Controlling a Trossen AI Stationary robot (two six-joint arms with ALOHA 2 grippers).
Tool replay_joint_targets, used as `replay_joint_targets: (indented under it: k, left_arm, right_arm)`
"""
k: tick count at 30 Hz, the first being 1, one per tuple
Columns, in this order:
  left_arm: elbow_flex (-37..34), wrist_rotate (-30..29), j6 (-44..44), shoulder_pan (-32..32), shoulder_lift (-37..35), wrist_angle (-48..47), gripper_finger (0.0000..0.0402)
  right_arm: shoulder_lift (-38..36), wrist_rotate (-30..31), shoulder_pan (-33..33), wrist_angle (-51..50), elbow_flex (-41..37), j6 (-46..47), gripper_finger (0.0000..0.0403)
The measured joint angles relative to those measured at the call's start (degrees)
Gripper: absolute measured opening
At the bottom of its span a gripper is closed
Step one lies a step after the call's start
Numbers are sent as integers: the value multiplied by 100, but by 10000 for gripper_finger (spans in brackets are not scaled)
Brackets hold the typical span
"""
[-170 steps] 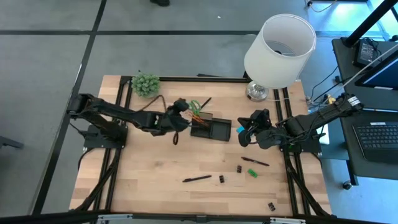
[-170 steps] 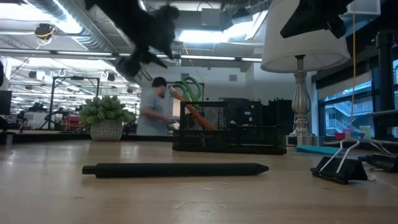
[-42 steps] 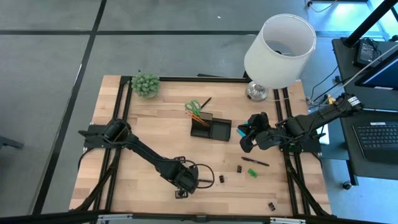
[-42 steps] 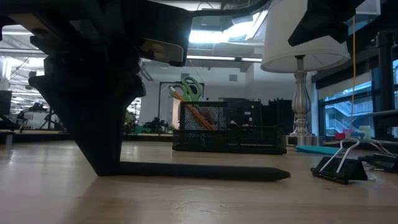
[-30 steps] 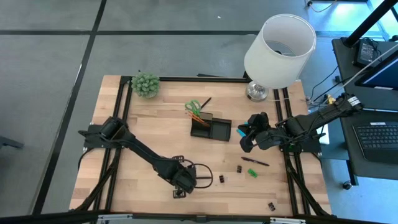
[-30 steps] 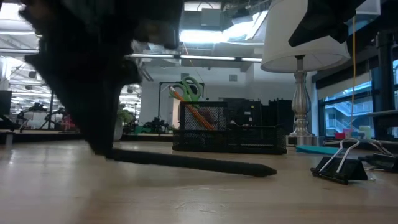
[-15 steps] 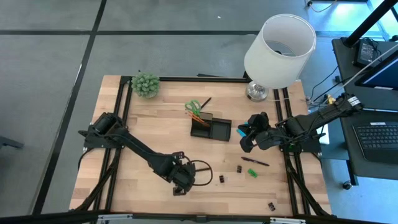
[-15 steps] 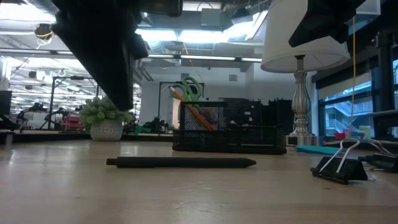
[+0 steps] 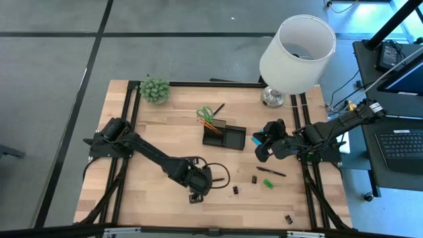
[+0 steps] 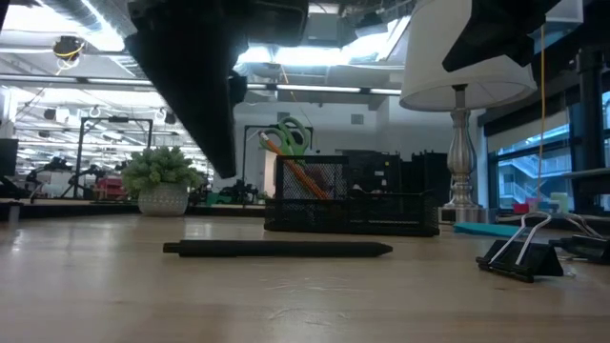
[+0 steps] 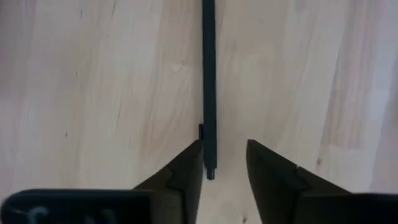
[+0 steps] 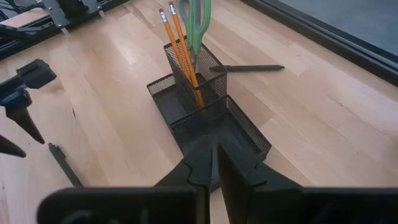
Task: Pick and place office supplies into organizer
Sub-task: Put the bottom left black pen into the black organizer
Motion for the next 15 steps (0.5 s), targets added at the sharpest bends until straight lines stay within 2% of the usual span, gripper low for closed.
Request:
replay_joint_targets:
  k: [6,15]
  left_arm:
    - [-3,28,56,68,-2,-126,155]
    - [-556,107,-170,129,-2,128,154]
  right_arm:
    - [0,0,0,-35,0,1,29]
    - [0,2,1,-108,0,9,29]
